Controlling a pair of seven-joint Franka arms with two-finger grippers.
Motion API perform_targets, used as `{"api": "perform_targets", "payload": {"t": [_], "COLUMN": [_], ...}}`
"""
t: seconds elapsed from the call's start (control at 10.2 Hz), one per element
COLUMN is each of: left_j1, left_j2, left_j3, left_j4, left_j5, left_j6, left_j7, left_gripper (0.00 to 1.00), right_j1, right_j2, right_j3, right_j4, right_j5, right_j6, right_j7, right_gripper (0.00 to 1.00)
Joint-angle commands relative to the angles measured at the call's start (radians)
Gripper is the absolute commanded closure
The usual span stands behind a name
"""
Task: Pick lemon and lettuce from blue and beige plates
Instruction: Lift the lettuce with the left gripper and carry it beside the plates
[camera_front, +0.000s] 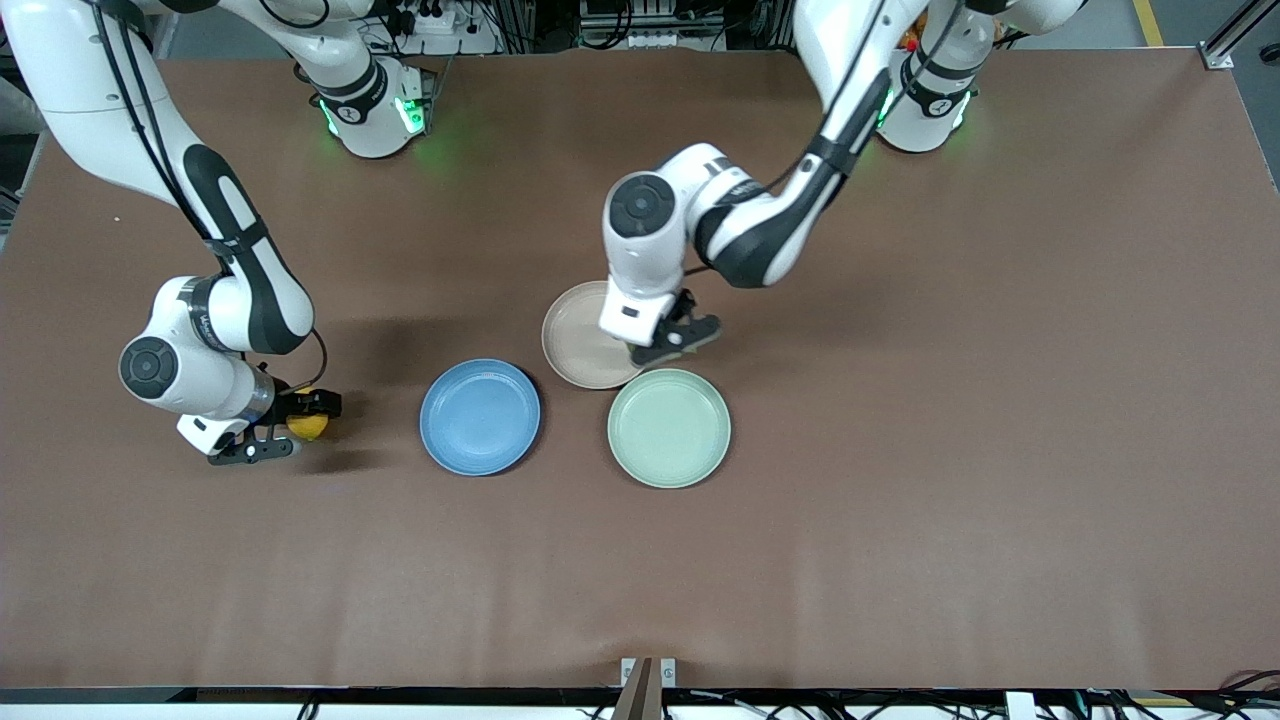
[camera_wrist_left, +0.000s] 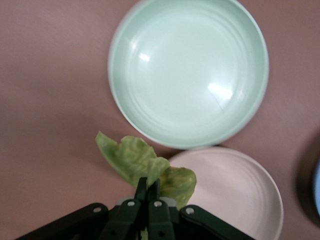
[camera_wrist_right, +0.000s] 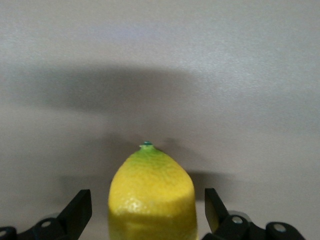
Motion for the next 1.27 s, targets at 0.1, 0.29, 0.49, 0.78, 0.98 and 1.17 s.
{"api": "perform_targets", "payload": {"t": [0.1, 0.29, 0.49, 0.78, 0.98, 1.17], "left_j1": [0.106, 0.199, 0.29, 0.445, 0.515, 0.58], "left_j2": [-0.06, -0.094, -0.097, -0.122, -0.123, -0.125], "left_j3": [-0.004, -0.005, -0.005, -0.007, -0.007, -0.01], "left_j4": [-0.017, -0.017, -0.017, -0.015, -0.009, -0.012], "left_j5": [0.028, 0.026, 0.026, 0.026, 0.023, 0.013], "left_j6": [-0.077, -0.145, -0.16, -0.188, -0.194, -0.196], "left_j7": [0.095, 0.246, 0.396, 0.615, 0.717, 0.817], "left_gripper": [1.0, 1.0, 1.0, 1.0, 1.0, 0.83], "right_j1": [0.041, 0.056, 0.064, 0.075, 0.078, 0.079], "right_j2": [-0.018, -0.021, -0.021, -0.025, -0.051, -0.085], "right_j3": [0.002, 0.002, 0.002, 0.002, 0.002, 0.002], "right_j4": [-0.001, -0.004, -0.007, -0.019, -0.051, -0.087], "right_j5": [-0.001, -0.001, 0.0, 0.0, 0.0, 0.0], "right_j6": [-0.03, -0.047, -0.047, -0.046, -0.046, -0.044], "right_j7": [0.057, 0.077, 0.086, 0.099, 0.105, 0.105], "right_gripper": [0.0, 0.0, 0.0, 0.0, 0.0, 0.0]}}
